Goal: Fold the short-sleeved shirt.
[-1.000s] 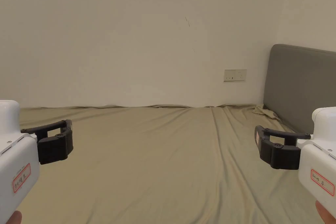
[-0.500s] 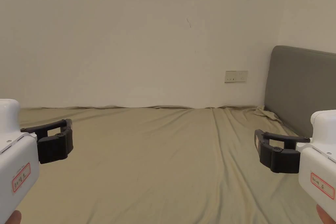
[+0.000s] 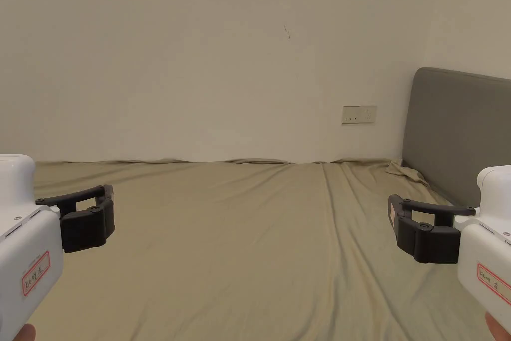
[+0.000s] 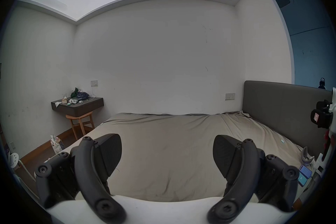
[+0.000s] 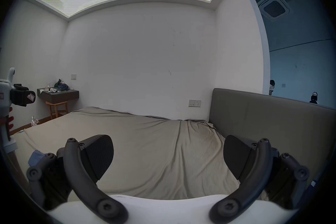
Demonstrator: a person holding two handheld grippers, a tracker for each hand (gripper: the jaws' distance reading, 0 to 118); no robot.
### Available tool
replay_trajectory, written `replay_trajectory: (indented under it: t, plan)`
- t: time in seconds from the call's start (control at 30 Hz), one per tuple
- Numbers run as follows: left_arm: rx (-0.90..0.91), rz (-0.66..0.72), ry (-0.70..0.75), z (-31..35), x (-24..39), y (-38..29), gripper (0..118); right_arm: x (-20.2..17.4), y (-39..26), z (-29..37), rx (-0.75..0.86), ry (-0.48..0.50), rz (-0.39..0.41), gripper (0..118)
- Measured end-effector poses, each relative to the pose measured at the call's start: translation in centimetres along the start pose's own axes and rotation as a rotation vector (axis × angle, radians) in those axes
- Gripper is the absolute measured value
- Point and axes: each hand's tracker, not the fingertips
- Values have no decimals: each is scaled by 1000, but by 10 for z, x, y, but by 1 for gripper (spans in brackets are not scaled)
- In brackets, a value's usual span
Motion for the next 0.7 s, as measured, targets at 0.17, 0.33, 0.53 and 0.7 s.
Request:
replay_trajectory:
  t: [0.17, 0.33, 0.53, 0.7]
  plan:
    - [-18, -4, -6, -2, 1, -3, 110, -1, 0, 1, 5, -7, -3, 118]
    - [-29, -14, -6, -4, 3, -4, 110, -1, 1, 0, -9, 13, -21, 118]
    - [-43, -25, -8, -8, 5, -6, 110, 6, 2, -6, -45, 70, -134, 118]
    - [-53, -35, -12, -9, 10, -7, 110, 2, -1, -9, -68, 24, -130, 118]
